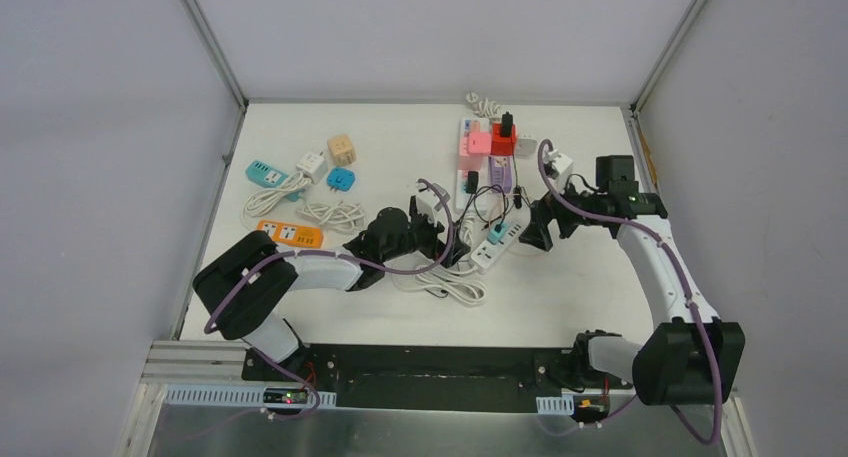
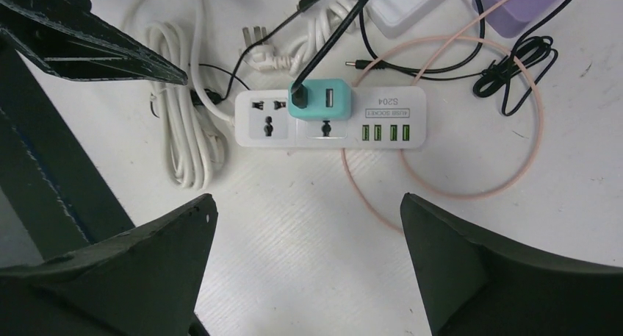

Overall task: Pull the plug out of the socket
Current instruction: Remove the plug from the socket.

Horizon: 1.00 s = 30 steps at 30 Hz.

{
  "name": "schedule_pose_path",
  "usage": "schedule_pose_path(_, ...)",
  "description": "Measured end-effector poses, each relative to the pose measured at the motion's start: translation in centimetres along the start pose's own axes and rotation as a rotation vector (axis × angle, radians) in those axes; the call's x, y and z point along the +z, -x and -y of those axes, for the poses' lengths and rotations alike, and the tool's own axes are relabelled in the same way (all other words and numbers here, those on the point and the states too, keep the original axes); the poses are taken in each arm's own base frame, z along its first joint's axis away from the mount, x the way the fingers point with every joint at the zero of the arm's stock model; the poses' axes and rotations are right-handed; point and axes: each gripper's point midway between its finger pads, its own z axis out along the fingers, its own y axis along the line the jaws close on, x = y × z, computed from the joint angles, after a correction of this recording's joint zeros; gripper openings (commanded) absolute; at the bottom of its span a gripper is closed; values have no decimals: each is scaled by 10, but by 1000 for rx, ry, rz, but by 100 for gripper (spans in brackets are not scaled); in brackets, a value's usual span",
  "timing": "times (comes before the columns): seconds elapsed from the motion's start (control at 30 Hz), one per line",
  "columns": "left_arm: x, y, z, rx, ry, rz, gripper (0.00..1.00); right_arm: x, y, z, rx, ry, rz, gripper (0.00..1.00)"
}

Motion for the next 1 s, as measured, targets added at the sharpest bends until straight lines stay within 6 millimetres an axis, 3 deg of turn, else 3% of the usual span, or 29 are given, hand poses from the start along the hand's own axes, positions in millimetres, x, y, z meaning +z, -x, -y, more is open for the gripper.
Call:
schedule_pose_path(0.13,3,-18,-1,-8,0,-45,96,14,-10,2,-44,-24,-87,100)
schedule_pose_path(0.5,5,-10,0,-1,-7,-8,95,60,-21,2,-93,-81,-176,99)
schedule_pose_path(0.63,3,-10,1,0,-12,-4,95,82,-17,4,-77,-101,-175,92)
schedule_pose_path(0.8,0,-11,2,1,-15,-2,95,109,-36,2,-45,-99,-254,80)
schedule_pose_path(1.0,-4,-4,3,7,-17,15,94,114,-39,4,-36,-119,-273,58)
